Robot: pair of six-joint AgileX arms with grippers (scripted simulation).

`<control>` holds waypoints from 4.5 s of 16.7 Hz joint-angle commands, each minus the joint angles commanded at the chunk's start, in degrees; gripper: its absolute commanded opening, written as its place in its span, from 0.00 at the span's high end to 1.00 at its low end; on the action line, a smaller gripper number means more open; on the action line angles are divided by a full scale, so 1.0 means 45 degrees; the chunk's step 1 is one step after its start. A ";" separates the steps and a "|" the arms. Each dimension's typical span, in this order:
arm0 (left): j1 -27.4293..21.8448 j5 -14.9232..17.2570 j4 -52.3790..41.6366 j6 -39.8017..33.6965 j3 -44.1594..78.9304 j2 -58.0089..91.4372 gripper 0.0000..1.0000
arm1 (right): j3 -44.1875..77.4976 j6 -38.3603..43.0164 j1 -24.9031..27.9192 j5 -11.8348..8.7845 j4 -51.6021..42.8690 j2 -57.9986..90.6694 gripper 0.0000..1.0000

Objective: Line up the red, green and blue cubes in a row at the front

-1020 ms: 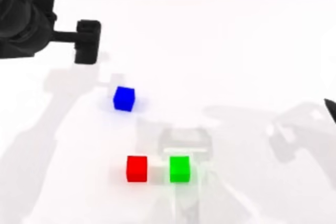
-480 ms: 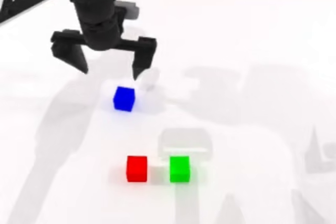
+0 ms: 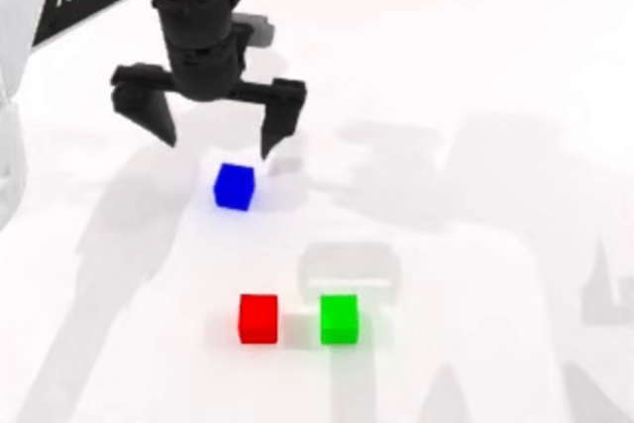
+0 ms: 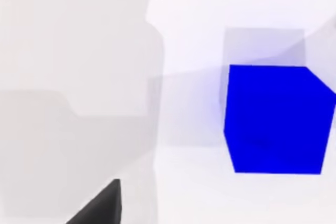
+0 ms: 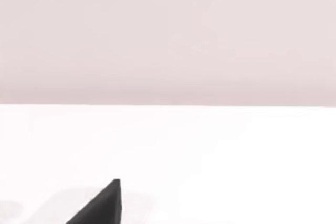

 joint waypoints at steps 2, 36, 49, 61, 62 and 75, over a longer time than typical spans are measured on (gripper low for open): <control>-0.0020 -0.0001 0.0218 0.0023 -0.0202 0.0051 0.00 | 0.0000 0.0000 0.0000 0.0000 0.0000 0.0000 0.00; -0.0025 -0.0040 0.3367 0.0059 -0.2464 0.0695 1.00 | 0.0000 0.0000 0.0000 0.0000 0.0000 0.0000 0.00; 0.0140 -0.0054 0.0344 0.0053 -0.0203 -0.0028 1.00 | 0.0000 0.0000 0.0000 0.0000 0.0000 0.0000 0.00; -0.5195 -0.0132 -0.1085 -0.7499 0.1807 0.0835 1.00 | 0.0000 0.0000 0.0000 0.0000 0.0000 0.0000 0.00; -0.5731 -0.0141 -0.1196 -0.8192 0.1968 0.0866 1.00 | 0.0000 0.0000 0.0000 0.0000 0.0000 0.0000 0.00; -0.6965 -0.0187 0.0126 -0.9662 0.0959 0.0892 1.00 | 0.0000 0.0000 0.0000 0.0000 0.0000 0.0000 0.00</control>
